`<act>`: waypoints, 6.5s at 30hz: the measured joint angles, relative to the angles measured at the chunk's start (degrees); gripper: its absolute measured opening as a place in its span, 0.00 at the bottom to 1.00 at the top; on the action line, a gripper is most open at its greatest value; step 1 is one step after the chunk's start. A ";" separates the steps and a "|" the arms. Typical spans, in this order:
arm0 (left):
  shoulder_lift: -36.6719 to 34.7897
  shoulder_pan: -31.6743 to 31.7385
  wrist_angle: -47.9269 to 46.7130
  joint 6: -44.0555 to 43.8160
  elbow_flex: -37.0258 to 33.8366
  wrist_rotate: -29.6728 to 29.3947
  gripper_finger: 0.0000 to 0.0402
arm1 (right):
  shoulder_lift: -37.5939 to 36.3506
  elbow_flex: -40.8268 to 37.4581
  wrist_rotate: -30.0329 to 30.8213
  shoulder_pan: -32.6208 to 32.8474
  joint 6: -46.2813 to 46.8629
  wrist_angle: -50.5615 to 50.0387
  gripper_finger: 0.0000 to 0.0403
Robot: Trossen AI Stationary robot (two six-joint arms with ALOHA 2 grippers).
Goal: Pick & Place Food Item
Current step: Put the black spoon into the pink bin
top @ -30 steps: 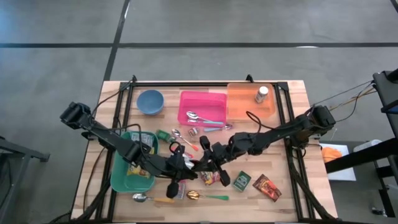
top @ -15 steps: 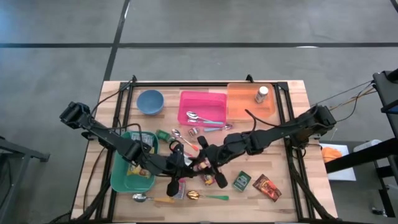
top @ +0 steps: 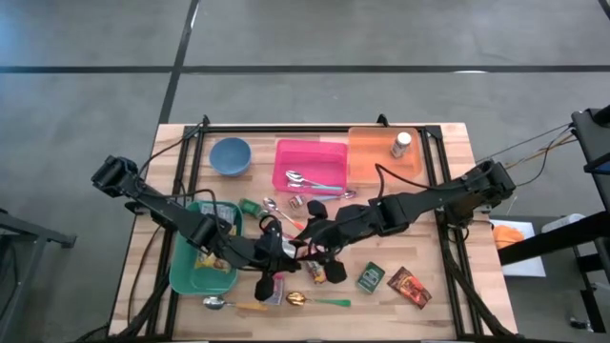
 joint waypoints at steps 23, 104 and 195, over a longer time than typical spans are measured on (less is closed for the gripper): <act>-2.58 -2.06 -9.71 -1.83 0.98 -5.15 0.00 | 0.02 0.35 0.23 0.69 13.01 -10.92 0.49; -9.01 -0.66 -19.93 -23.79 0.63 16.28 0.00 | 26.79 28.00 60.16 12.32 -89.57 -2.28 0.09; -23.58 -0.68 -35.54 -8.71 0.52 6.27 0.74 | 12.50 21.88 9.08 -21.94 -18.11 -41.03 0.02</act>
